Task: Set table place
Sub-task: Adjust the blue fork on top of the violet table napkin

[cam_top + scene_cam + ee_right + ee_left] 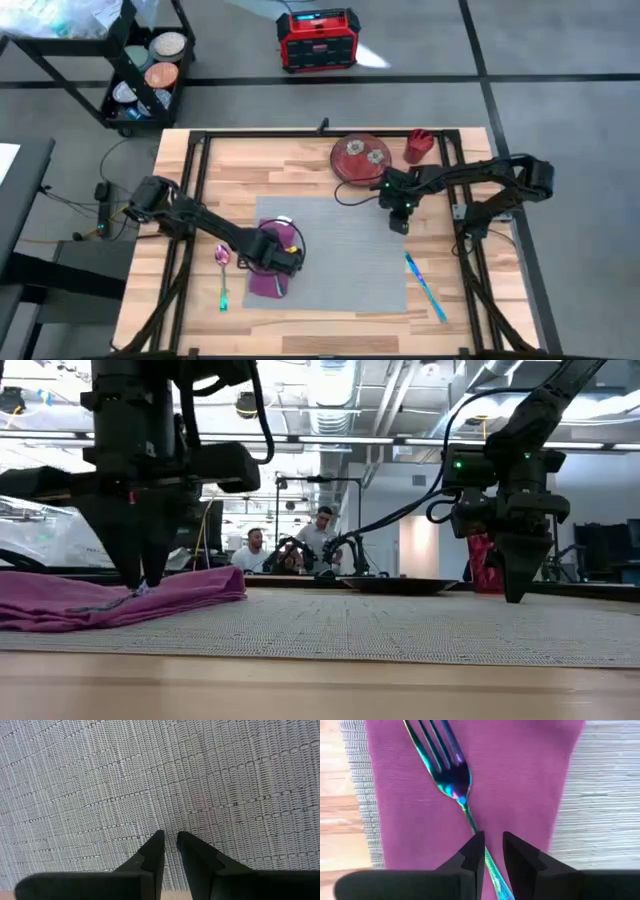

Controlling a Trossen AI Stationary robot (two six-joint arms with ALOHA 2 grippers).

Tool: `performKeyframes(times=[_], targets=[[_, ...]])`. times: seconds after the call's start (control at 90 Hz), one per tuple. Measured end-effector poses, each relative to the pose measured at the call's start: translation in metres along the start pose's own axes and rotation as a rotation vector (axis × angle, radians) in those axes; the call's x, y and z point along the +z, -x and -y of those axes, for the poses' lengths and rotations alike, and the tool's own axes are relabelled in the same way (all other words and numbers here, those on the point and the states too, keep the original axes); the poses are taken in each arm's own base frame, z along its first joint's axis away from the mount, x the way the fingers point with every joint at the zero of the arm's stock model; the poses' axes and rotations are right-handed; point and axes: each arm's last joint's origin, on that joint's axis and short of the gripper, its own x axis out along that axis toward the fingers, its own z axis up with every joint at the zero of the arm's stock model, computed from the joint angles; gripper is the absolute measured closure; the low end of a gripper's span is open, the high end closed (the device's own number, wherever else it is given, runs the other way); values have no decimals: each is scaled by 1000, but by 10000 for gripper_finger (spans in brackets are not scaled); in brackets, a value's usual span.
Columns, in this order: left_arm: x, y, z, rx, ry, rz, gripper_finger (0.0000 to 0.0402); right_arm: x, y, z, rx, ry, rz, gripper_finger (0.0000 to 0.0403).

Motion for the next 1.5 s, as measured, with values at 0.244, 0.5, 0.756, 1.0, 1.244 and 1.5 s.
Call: performKeyframes(times=[0.244,0.5,0.756,1.0,1.244,1.5], targets=[[0,6,-8,58,18,2,349,0,0,0,0,12,0,348],[4,3,-6,46,28,6,349,0,0,0,0,15,0,348],[8,-6,2,16,9,-10,349,0,0,0,0,15,0,348],[8,-3,2,8,6,-27,349,0,0,0,0,17,0,348],[7,3,1,30,-11,-30,349,0,0,0,0,23,1,348],[11,-2,-1,56,-6,-21,349,0,0,0,0,23,0,348]])
